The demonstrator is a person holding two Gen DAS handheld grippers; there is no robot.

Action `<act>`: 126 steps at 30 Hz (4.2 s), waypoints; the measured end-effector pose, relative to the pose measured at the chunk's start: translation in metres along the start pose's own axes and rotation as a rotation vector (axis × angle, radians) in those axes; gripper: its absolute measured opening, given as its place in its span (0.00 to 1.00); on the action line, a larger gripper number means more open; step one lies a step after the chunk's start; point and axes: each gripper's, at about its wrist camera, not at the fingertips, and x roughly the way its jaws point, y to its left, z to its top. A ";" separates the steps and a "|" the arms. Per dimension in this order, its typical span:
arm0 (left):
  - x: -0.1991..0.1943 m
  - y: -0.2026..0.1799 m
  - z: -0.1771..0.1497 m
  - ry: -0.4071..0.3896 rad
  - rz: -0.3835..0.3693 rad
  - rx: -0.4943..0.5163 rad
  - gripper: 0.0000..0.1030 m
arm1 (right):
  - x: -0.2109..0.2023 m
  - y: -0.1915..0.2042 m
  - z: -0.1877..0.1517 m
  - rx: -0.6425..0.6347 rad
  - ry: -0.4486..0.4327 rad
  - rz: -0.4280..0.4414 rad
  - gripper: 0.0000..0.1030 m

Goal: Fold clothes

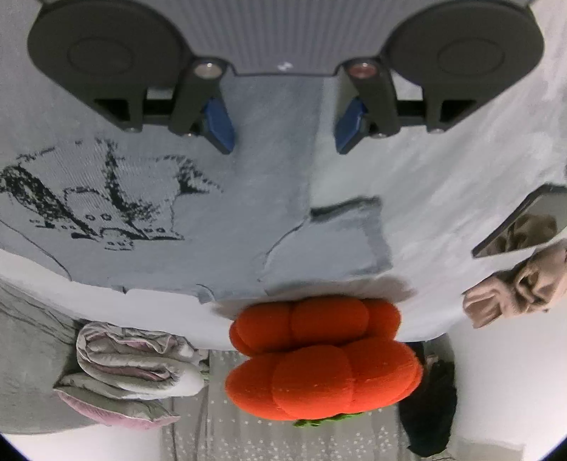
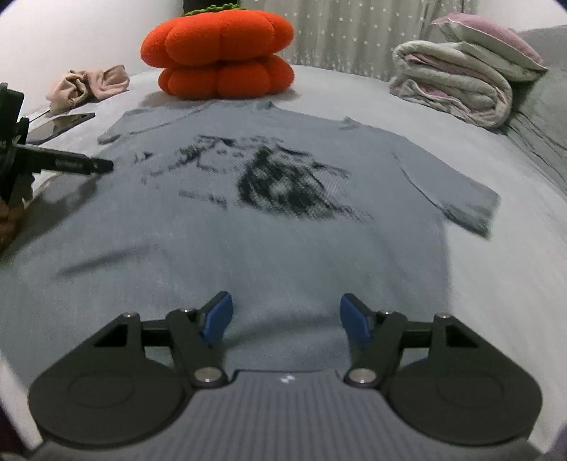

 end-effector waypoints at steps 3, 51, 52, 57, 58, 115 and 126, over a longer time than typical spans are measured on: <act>-0.015 0.006 -0.008 0.001 -0.004 -0.008 0.63 | -0.021 -0.011 -0.022 0.027 0.001 0.002 0.71; -0.135 0.002 -0.076 0.177 -0.364 0.344 0.63 | -0.080 0.012 -0.060 -0.077 0.145 0.149 0.73; -0.138 0.002 -0.074 0.176 -0.368 0.348 0.63 | -0.082 0.013 -0.059 -0.088 0.152 0.146 0.73; -0.149 0.004 -0.060 0.138 -0.394 0.332 0.70 | -0.091 0.010 -0.053 -0.102 0.127 0.111 0.73; -0.150 0.004 -0.055 0.124 -0.398 0.316 0.71 | -0.091 0.007 -0.051 -0.094 0.116 0.112 0.73; 0.090 -0.141 0.106 0.164 -0.455 -0.069 0.86 | 0.093 -0.163 0.098 0.651 -0.183 -0.124 0.10; 0.116 -0.193 0.115 0.223 -0.575 -0.158 0.84 | 0.104 -0.124 0.114 0.519 -0.170 0.096 0.10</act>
